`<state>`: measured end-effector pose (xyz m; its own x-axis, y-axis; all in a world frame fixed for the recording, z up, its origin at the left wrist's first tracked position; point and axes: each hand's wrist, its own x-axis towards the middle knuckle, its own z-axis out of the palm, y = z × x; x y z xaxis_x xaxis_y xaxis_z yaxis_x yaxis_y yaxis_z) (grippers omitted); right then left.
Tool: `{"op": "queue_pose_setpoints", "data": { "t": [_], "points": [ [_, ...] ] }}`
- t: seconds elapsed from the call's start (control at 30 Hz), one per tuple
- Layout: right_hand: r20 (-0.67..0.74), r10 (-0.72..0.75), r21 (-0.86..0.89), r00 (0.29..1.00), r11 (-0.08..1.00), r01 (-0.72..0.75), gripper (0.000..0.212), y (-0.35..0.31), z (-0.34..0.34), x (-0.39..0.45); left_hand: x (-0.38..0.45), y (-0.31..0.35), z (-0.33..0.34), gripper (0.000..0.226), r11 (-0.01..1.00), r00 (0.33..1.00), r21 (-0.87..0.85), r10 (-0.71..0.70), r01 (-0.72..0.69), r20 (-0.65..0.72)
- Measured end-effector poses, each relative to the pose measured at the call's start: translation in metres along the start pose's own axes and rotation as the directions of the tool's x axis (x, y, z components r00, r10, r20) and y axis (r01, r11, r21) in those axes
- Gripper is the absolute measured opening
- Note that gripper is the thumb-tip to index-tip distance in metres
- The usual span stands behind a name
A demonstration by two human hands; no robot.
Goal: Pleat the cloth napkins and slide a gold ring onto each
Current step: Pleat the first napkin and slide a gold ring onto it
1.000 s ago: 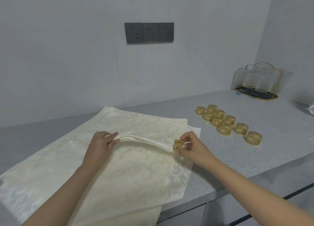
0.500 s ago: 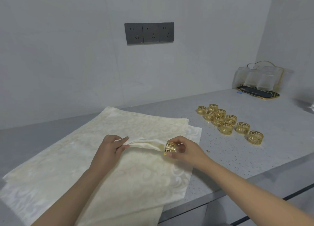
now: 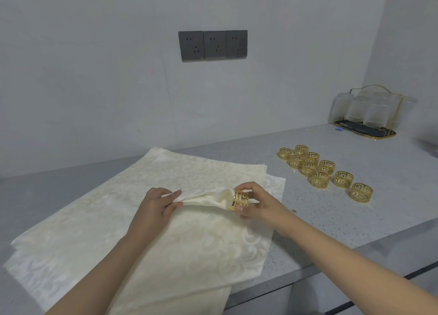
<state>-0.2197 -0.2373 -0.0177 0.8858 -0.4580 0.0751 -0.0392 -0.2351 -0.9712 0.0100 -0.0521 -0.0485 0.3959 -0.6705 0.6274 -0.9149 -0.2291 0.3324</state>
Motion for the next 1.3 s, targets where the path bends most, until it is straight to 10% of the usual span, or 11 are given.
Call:
{"op": "queue_pose_setpoints", "data": {
  "t": [0.17,0.87,1.3],
  "points": [
    [0.04,0.055,0.113,0.998,0.992,-0.059,0.039,-0.002,0.003,0.0,-0.001,0.002,-0.002,0.03,1.0,1.0,-0.005,0.018,-0.018,-0.003],
    [-0.16,-0.06,-0.482,0.985,0.876,-0.025,0.052,0.024,0.019,0.001,-0.026,-0.002,0.004,0.034,1.0,0.996,-0.007,0.022,-0.022,0.09],
    [-0.079,0.015,-0.321,0.997,0.946,-0.04,0.056,0.019,0.007,-0.008,-0.034,-0.008,0.008,0.03,0.999,0.999,-0.03,-0.03,0.031,0.045]
  ]
}}
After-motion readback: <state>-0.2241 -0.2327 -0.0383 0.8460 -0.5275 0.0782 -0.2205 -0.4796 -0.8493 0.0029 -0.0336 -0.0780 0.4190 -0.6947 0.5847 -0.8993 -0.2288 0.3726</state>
